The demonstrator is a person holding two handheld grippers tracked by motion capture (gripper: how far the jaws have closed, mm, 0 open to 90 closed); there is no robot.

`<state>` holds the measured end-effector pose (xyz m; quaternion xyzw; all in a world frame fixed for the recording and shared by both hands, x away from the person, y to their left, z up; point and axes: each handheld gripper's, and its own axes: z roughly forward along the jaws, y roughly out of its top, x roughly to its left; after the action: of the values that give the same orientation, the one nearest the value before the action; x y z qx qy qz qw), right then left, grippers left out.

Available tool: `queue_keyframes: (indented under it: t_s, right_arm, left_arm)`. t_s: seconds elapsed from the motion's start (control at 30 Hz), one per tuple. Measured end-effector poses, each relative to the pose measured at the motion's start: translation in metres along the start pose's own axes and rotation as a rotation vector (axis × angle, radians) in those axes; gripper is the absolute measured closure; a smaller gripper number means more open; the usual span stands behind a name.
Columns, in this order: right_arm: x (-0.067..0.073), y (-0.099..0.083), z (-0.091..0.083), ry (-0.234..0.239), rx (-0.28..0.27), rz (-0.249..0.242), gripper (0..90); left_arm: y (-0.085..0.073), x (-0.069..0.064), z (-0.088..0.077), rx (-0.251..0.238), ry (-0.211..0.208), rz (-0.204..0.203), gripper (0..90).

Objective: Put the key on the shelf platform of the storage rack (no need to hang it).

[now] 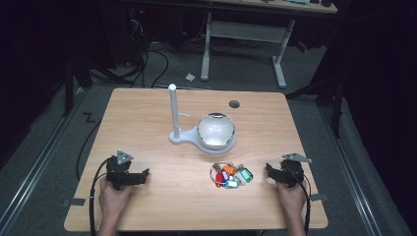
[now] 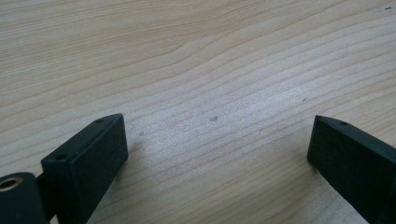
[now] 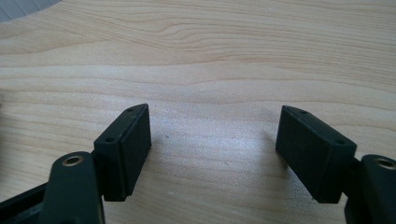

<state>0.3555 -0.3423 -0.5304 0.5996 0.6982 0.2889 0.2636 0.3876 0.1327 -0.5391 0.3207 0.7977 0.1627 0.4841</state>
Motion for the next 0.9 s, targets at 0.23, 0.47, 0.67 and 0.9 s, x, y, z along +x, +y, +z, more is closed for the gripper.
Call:
queue_keyframes:
  t_s: [0.23,0.47,0.67,0.9]
  right_arm:
    - [0.0000,0.0001,-0.0002,-0.001,0.003,0.000,26.7]
    - [-0.0001,0.0002,-0.0001,0.000,0.002,-0.002,26.9]
    - [-0.0002,-0.0001,-0.0001,0.004,0.000,-0.003,26.8]
    - [-0.0006,0.0000,-0.0020,0.015,0.012,-0.013,28.9]
  left_arm:
    - [0.0000,0.0001,-0.0001,0.000,0.000,0.001,5.3]
    - [0.0003,-0.0002,0.0000,-0.005,0.001,-0.006,6.0]
    - [0.0003,-0.0004,0.0000,-0.005,0.003,-0.010,6.3]
    - [0.0005,-0.0001,0.0001,-0.008,0.000,-0.008,6.8]
